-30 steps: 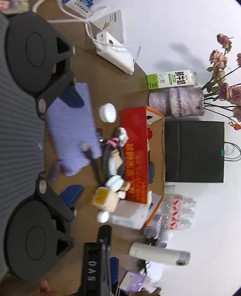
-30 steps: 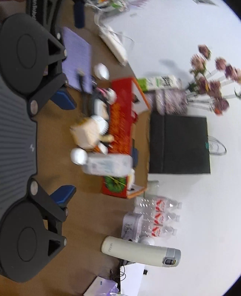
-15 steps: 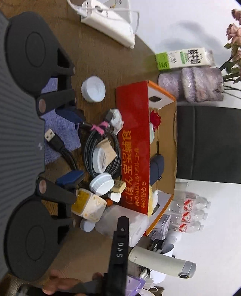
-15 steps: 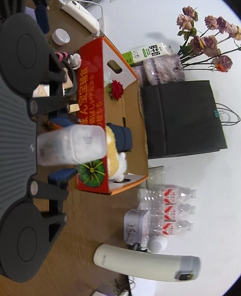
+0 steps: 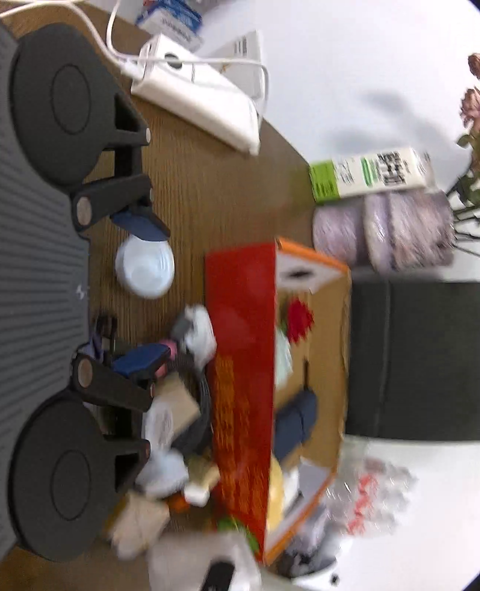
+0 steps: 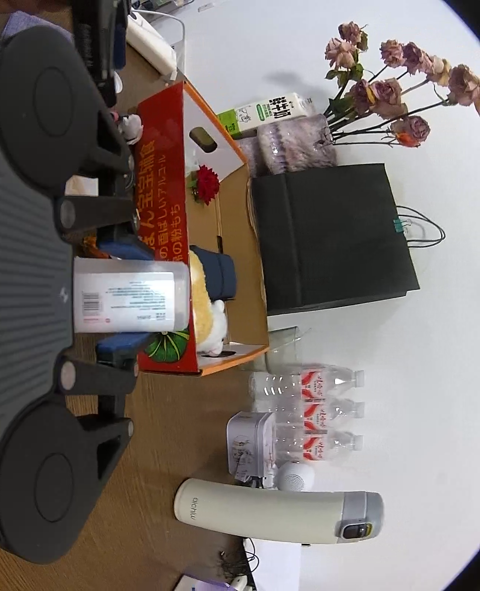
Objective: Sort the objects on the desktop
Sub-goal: 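Grasp the white bottle cap with the left gripper while the right gripper grasps the clear container, then drop the cap with the left gripper and the container with the right gripper into the box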
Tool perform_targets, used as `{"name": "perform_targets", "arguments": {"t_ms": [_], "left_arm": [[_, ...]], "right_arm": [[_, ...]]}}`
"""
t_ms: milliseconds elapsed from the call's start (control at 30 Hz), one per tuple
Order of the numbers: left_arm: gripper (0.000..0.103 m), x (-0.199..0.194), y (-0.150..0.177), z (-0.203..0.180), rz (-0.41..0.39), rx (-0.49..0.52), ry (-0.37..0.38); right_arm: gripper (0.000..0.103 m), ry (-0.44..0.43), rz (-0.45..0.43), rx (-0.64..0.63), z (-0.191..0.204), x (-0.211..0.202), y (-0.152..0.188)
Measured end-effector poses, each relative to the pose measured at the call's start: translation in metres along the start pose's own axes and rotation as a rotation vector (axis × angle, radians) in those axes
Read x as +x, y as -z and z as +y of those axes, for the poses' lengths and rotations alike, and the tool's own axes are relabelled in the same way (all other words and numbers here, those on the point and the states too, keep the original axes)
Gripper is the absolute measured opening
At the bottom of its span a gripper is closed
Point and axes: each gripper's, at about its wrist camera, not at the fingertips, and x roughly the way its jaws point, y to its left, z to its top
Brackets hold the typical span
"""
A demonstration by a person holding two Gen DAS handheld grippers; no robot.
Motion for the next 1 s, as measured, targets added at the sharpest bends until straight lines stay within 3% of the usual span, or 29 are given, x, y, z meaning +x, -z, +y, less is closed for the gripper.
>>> {"name": "perform_targets", "arguments": {"t_ms": [200,300,367,533,667,833,1000], "left_arm": [[0.071,0.018,0.0,0.025,0.054,-0.075,-0.06],[0.06,0.02,0.003,0.027,0.046,-0.081,-0.047],[0.041,0.018,0.003,0.025,0.031,-0.062,-0.032],[0.04,0.012,0.002,0.016,0.045,-0.037,-0.018],[0.04,-0.01,-0.003,0.014,0.017,-0.054,0.007],[0.04,-0.041,-0.023,0.023,-0.032,-0.091,0.066],[0.04,-0.05,-0.077,0.027,-0.053,-0.072,0.119]], "right_arm": [[0.04,-0.006,0.043,-0.027,0.005,0.006,0.004],[0.04,0.003,0.058,-0.052,0.009,0.007,0.007],[0.04,0.003,0.052,-0.069,0.011,0.008,0.008],[0.039,0.0,0.048,-0.075,0.013,0.005,0.008],[0.039,0.002,-0.008,-0.066,0.013,-0.005,0.003],[0.039,-0.022,-0.04,-0.017,0.006,-0.014,-0.004],[0.039,-0.118,-0.051,0.058,0.006,-0.022,-0.041]]}}
